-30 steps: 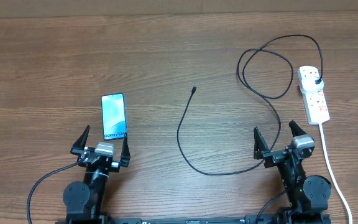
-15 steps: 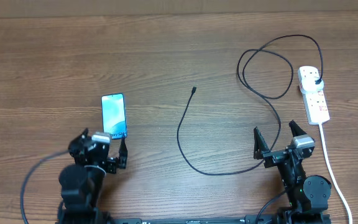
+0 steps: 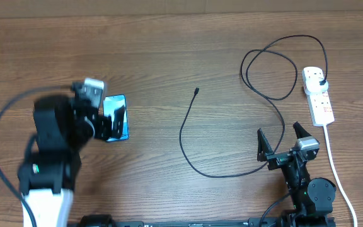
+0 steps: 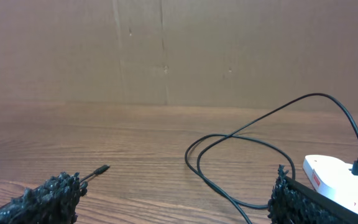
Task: Plug charger to phone and switch on socket
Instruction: 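Move the left gripper over the phone and lower onto it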
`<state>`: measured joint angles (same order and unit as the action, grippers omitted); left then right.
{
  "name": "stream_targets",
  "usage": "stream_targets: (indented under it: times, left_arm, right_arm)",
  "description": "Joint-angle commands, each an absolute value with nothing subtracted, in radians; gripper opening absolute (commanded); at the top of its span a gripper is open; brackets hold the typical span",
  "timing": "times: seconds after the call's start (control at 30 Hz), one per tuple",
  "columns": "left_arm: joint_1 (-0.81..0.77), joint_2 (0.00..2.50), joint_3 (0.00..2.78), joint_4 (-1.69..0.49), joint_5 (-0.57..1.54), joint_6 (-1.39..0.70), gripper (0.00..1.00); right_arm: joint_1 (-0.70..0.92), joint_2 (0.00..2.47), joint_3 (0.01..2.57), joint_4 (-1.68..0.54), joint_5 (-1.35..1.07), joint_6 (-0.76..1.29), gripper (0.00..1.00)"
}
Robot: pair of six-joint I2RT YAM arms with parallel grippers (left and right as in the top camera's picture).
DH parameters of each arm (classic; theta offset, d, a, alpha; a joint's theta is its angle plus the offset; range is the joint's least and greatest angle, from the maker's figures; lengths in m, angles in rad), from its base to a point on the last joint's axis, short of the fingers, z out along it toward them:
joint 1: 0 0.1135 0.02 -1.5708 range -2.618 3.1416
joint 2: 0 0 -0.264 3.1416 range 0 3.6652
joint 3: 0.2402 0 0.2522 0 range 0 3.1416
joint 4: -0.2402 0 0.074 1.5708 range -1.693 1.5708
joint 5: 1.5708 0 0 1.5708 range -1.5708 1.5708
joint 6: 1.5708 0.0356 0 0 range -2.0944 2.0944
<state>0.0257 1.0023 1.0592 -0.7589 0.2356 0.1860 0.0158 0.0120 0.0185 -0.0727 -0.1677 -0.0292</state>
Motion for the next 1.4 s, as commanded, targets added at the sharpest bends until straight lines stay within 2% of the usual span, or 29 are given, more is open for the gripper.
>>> stream_targets:
  times: [0.0, 0.27, 0.67, 0.73, 0.87, 0.97, 1.13, 1.27, 1.37]
  left_arm:
    - [0.019, 1.103, 1.214, -0.804, 0.376, 0.159, 1.00]
    - [0.019, 1.199, 1.261, -0.835, 0.492, 0.033, 1.00]
    - [0.019, 1.293, 1.261, -0.831, 0.489, -0.101, 1.00]
    - [0.023, 1.302, 1.261, -0.829, 0.435, -0.113, 1.00]
    - [0.030, 1.325, 1.261, -0.855, 0.226, -0.198, 0.87]
    - [0.030, 1.349, 1.261, -0.886, 0.053, -0.304, 0.87]
    - [0.030, 1.399, 1.261, -0.897, -0.009, -0.349, 0.89]
    - [0.030, 1.477, 1.266, -0.909, -0.007, -0.348, 1.00]
    - [0.030, 1.557, 1.309, -0.961, -0.007, -0.348, 1.00]
  right_arm:
    - [0.024, 0.003, 0.008, -0.069, -0.157, -0.027, 1.00]
    - [0.024, 0.003, 0.008, -0.069, -0.157, -0.027, 1.00]
    - [0.024, 0.003, 0.008, -0.069, -0.157, -0.027, 1.00]
    - [0.024, 0.003, 0.008, -0.069, -0.157, -0.028, 1.00]
    - [0.024, 0.003, 0.008, -0.069, -0.157, -0.028, 1.00]
    - [0.024, 0.003, 0.008, -0.069, -0.157, -0.028, 1.00]
    - [0.024, 0.003, 0.008, -0.069, -0.157, -0.027, 1.00]
    - [0.024, 0.003, 0.008, -0.069, -0.157, -0.027, 1.00]
    - [0.024, 0.003, 0.008, -0.069, -0.157, -0.027, 1.00]
